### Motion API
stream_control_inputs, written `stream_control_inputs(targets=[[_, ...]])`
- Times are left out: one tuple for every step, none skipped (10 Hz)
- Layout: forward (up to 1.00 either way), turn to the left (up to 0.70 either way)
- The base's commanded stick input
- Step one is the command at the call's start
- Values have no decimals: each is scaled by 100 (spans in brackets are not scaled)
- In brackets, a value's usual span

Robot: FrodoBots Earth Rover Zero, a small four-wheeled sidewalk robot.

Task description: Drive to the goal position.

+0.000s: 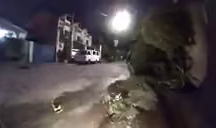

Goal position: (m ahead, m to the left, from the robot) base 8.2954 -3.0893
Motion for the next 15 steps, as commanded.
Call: stream_control_inputs(targets=[[30, 0], [30, 0], [30, 0], [30, 0], [30, 0], [30, 0], [30, 0], [30, 0], [30, 0], [30, 0], [30, 0], [30, 0], [30, 0], [30, 0], [30, 0]])
